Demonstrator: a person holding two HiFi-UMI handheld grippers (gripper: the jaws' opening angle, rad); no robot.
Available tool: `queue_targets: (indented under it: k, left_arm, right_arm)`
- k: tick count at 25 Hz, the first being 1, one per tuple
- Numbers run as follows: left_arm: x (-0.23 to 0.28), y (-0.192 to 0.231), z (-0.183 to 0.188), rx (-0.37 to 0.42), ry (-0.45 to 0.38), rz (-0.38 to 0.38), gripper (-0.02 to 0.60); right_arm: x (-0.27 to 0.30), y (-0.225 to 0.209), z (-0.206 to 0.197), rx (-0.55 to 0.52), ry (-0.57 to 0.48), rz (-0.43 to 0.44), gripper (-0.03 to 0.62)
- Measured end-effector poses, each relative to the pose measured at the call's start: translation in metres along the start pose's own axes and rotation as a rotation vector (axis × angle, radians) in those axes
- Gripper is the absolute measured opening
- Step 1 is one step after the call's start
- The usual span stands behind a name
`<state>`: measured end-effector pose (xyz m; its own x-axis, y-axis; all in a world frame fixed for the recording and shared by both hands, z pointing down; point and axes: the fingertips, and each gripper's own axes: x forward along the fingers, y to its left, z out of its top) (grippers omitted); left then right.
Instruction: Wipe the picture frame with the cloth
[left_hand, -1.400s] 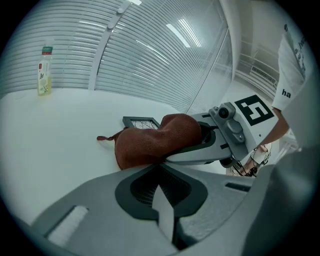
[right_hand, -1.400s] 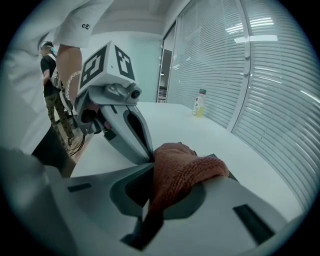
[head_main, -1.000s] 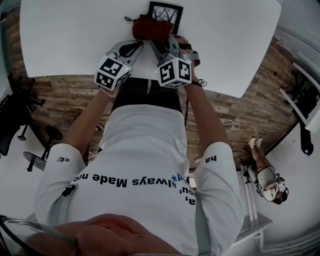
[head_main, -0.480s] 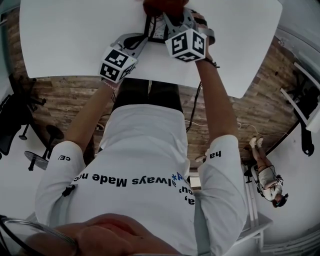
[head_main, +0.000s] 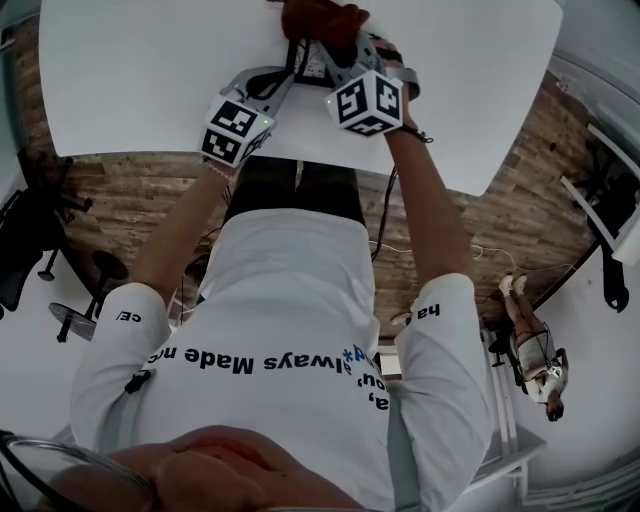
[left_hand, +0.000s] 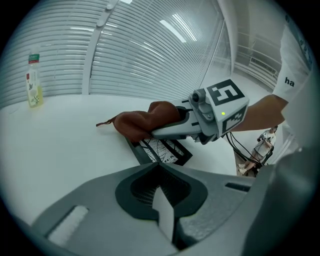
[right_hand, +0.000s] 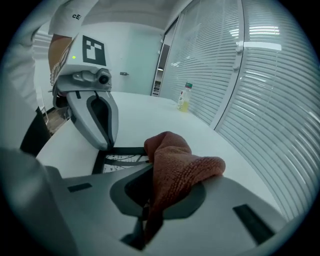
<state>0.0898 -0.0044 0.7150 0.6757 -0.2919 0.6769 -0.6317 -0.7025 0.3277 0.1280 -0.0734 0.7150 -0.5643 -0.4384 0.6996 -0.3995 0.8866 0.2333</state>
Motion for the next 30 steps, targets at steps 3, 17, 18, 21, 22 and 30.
queue_targets:
  k: [3,17,18,21,22,30]
  left_arm:
    - [0.0,0.001,0.0,0.002,0.002,0.012,0.002]
    - [0.006,0.001,0.001,0.01,-0.003,0.043,0.002]
    - [0.006,0.0,0.001,0.007,-0.004,0.041,0.002]
    - [0.006,0.0,0.0,0.006,0.0,0.035,0.002]
    - [0.006,0.0,0.0,0.006,0.001,0.034,0.002]
    - [0.004,0.0,0.001,-0.009,0.009,0.027,0.002]
  right_arm:
    - [-0.005,0.018,-0.002,0.007,0.001,0.019,0.031]
    - [-0.033,0.094,0.0,0.051,-0.021,0.111,0.031]
    - [-0.032,0.092,0.0,0.048,-0.019,0.102,0.031]
    - [-0.029,0.074,-0.003,0.041,-0.009,0.068,0.031]
    - [-0.028,0.066,-0.005,0.037,-0.005,0.058,0.031]
    - [-0.02,-0.02,-0.018,-0.006,0.036,-0.065,0.031]
